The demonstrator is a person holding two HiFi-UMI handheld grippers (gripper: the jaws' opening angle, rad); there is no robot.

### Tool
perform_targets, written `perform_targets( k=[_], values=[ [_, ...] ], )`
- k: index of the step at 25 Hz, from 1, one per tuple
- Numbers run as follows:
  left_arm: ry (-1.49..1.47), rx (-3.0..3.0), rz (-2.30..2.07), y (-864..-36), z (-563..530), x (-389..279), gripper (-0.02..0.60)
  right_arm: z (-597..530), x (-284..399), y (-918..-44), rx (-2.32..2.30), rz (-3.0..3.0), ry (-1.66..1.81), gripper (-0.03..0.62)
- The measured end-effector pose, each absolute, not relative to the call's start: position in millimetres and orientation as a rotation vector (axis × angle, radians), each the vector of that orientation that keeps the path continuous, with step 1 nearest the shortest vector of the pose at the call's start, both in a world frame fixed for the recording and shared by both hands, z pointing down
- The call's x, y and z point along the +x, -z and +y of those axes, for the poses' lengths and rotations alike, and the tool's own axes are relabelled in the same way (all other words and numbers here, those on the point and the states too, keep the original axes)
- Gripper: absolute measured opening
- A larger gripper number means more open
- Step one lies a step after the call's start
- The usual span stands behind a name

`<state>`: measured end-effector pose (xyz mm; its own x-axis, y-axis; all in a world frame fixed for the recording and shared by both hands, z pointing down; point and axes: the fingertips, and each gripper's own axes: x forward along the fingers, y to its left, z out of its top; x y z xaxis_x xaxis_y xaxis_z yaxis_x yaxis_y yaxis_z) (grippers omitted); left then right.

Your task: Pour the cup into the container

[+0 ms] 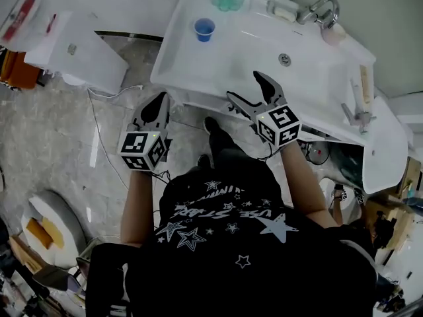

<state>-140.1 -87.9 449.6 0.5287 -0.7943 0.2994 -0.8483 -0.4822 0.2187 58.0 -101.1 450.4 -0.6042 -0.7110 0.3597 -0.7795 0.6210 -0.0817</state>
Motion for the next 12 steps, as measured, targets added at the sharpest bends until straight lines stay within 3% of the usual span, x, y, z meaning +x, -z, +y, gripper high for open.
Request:
perform_targets(
  k=[12],
  values=[
    [-0.254, 2.360, -1.479, -446, -163, -139, 0.009, -212, 37, -471, 0.987, -2.592, -0.313, 0.391]
  ],
)
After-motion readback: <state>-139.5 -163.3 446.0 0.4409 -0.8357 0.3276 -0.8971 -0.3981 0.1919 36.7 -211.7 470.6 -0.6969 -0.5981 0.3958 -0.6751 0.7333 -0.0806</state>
